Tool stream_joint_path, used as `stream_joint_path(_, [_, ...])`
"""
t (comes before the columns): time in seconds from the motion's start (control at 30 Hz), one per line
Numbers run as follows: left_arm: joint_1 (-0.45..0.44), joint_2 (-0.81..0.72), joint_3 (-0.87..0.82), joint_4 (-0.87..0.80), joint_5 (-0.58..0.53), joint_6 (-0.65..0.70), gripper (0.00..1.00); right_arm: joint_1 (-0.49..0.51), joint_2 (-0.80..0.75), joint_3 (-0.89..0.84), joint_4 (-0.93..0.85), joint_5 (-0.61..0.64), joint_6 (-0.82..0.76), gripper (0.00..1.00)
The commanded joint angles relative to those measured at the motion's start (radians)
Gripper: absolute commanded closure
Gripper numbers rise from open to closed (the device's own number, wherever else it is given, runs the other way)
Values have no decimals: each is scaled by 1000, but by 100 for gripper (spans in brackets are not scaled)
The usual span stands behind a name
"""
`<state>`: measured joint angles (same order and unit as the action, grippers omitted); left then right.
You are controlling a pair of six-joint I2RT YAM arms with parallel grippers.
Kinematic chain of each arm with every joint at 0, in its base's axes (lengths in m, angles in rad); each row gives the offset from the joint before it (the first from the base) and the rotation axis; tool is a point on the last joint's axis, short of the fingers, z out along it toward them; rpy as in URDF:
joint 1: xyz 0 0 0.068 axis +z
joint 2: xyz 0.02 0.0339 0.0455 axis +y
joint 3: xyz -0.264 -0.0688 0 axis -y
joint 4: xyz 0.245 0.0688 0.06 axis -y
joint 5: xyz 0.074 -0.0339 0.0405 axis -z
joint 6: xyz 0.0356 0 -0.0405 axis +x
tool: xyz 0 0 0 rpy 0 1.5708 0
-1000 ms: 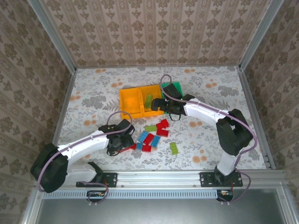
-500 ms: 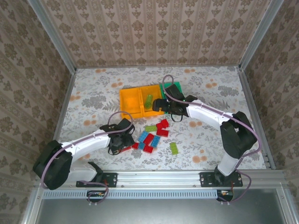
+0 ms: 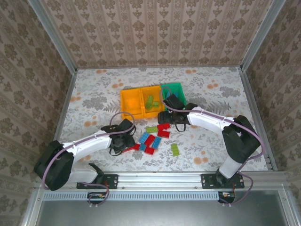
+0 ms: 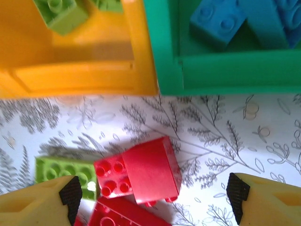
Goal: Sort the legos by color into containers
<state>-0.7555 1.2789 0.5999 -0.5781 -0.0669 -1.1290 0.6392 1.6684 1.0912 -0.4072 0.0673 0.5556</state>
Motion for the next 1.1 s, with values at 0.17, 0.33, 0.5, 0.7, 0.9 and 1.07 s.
stream_joint_path(0.17, [10, -53, -5, -44, -17, 17, 51, 16, -9, -43, 22, 19, -121, 26])
stream_joint_path(0.33, [9, -134, 53, -119, -54, 21, 51, 16, 6, -51, 43, -14, -123, 29])
stream_joint_path(0.5, [24, -170, 144, -164, -92, 63, 50, 16, 25, -50, 56, -26, -139, 30])
stream_joint_path(0.7, [129, -123, 221, -121, -63, 179, 50, 16, 49, -44, 49, -19, -157, 31])
stream_joint_path(0.9, [231, -23, 325, -40, -24, 309, 48, 16, 85, -37, 36, 16, -152, 35])
stream_joint_path(1.07, [274, 88, 438, -1, 13, 399, 47, 17, 99, -46, 66, 32, -130, 39])
